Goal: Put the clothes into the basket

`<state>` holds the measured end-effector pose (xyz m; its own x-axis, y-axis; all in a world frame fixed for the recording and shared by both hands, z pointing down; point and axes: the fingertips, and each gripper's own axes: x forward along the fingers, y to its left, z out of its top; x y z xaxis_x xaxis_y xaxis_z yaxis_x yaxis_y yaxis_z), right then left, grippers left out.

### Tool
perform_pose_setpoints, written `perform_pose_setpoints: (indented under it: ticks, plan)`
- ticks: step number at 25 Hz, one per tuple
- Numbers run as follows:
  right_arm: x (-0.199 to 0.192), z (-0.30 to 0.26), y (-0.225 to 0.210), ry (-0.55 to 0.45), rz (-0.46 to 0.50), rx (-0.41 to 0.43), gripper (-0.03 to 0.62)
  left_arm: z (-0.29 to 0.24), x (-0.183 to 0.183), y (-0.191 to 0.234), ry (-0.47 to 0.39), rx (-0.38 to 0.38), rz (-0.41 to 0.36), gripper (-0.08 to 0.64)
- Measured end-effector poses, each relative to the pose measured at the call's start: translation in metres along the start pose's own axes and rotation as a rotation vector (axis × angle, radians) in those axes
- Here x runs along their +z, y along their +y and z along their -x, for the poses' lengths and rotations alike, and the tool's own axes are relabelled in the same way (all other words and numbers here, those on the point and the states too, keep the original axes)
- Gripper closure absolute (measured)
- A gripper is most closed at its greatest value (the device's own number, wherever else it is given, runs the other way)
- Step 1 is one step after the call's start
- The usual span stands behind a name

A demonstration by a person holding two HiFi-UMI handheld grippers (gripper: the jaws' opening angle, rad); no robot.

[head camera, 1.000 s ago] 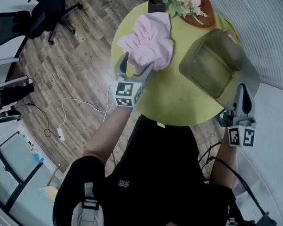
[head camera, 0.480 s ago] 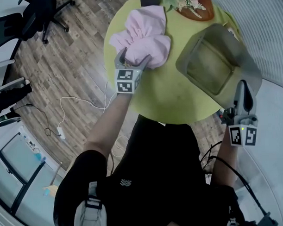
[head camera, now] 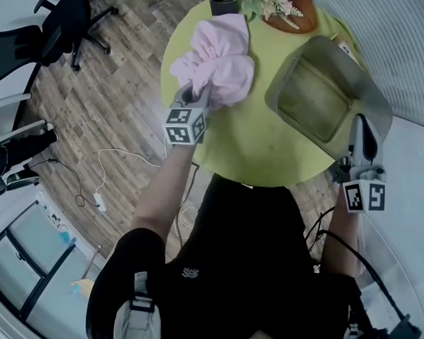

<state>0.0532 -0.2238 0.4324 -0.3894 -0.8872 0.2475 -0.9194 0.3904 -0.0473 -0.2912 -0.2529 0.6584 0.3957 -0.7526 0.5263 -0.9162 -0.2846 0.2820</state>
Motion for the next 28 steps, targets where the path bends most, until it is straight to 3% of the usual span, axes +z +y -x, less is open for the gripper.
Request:
perform_pose_setpoints:
  ticks: [7,28]
  plan:
    - [0.018,0.005,0.004,-0.032,0.015,0.019,0.591,0.031,0.039,-0.022,-0.113,-0.025,0.003,0.505]
    - [0.083,0.046,0.001,-0.178,0.021,0.054,0.591,0.127,0.161,-0.083,-0.345,-0.035,-0.024,0.506]
